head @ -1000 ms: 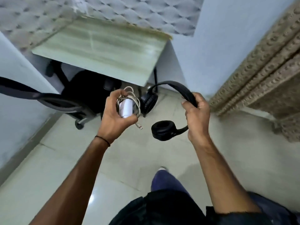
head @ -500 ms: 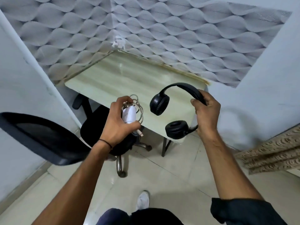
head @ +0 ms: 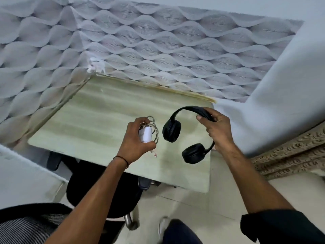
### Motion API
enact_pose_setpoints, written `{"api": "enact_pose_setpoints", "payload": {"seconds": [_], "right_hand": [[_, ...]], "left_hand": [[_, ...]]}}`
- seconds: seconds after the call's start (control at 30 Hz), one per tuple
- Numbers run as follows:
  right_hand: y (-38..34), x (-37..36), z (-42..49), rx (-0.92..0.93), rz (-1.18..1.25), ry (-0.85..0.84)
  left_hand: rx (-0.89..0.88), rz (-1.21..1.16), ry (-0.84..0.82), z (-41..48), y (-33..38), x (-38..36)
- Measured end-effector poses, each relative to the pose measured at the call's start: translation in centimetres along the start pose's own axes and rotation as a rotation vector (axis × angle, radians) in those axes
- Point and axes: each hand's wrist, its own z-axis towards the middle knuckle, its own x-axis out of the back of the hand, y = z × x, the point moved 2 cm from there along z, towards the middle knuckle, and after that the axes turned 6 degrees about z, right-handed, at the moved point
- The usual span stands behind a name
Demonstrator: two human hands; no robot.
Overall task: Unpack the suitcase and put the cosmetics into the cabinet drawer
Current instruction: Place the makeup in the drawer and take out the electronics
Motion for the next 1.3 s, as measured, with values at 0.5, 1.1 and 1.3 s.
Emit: {"api": "enact_pose_setpoints", "payload": {"seconds": [0.5,1.1,1.3], "right_hand": [[11.4,1.7,28.7,-0.311,-0.149,-0.216],[20.9,1.7,42.0,-0.287,-0.49,-0.278],[22.7,1.6,42.3,-0.264,-0.843,-0.387]], "left_hand": [[0.156,0.155,-0.169,23.8,-6.3,-8.7],[0.239,0.268,-0.243,34.0,-12.2,-11.8],[0.232,0.268,-0.272,34.6,-13.4,-11.9]]}}
